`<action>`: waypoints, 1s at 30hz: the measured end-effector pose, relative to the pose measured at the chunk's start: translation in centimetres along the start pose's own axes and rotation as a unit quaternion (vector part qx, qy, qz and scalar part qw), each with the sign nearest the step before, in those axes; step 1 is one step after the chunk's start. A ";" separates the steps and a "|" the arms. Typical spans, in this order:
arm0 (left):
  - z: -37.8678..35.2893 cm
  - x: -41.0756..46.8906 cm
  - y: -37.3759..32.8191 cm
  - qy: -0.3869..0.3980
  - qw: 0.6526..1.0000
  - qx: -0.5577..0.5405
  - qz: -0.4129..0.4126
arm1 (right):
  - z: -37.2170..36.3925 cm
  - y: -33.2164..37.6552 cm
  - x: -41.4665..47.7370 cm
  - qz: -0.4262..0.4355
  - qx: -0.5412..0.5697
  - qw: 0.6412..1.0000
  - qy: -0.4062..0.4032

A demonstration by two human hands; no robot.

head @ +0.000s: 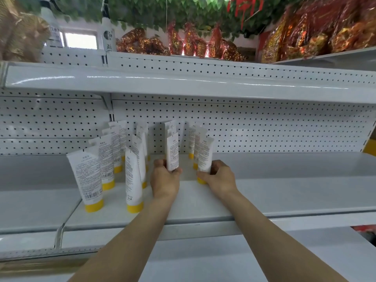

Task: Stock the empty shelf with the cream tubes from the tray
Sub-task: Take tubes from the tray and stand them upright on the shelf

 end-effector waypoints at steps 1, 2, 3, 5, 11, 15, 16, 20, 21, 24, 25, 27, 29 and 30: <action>0.0 0.0 0.1 0.004 1.000 0.004 0.008 | 0.0 0.0 0.0 0.000 -0.002 1.000 0.000; 0.1 0.0 0.1 0.006 1.000 0.008 0.013 | 0.0 0.1 -0.1 0.000 -0.004 1.000 0.000; 0.1 -0.1 0.1 0.009 1.000 0.009 0.015 | 0.0 0.0 -0.1 0.000 -0.007 1.000 0.000; 0.0 -0.2 0.2 0.015 1.000 0.002 0.020 | 0.1 0.1 -0.2 0.002 -0.009 1.000 0.002; 0.0 -0.4 0.0 0.023 1.000 0.004 0.017 | 0.2 0.1 -0.3 0.000 -0.018 1.000 0.000; 0.1 -0.5 -0.1 0.020 1.000 0.018 0.001 | 0.3 0.1 -0.5 0.001 -0.019 1.000 -0.002; 0.1 -0.6 -0.2 0.019 1.000 0.022 -0.005 | 0.3 0.2 -0.5 0.002 -0.021 1.000 -0.002; 0.0 -0.6 0.0 0.018 0.999 0.029 -0.012 | 0.2 0.3 -0.5 0.006 -0.033 0.999 -0.005; 0.0 -0.6 0.1 0.019 0.999 0.030 -0.013 | 0.2 0.3 -0.5 0.005 -0.034 0.999 -0.005; -0.1 -0.5 0.2 0.019 0.999 0.035 -0.020 | 0.2 0.3 -0.5 0.003 -0.035 0.999 -0.006; -0.1 -0.5 0.2 0.018 0.999 0.037 -0.022 | 0.2 0.3 -0.5 0.002 -0.037 0.999 -0.006; -0.1 -0.5 0.2 0.014 0.998 0.044 -0.030 | 0.2 0.3 -0.5 0.003 -0.041 0.999 -0.006; -0.1 -0.5 0.2 0.013 0.998 0.049 -0.036 | 0.3 0.2 -0.6 0.005 -0.043 0.999 -0.005; -0.2 -0.5 0.2 0.014 0.998 0.049 -0.036 | 0.3 0.3 -0.7 0.006 -0.045 0.999 -0.003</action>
Point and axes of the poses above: each hand's wrist, its own x-axis towards the middle knuckle, its own z-axis out of the back of the hand, y = z × x, the point moved 5 cm from there along x, towards the middle knuckle, and after that the axes turned 3 degrees about -y, right-handed, at the moved point
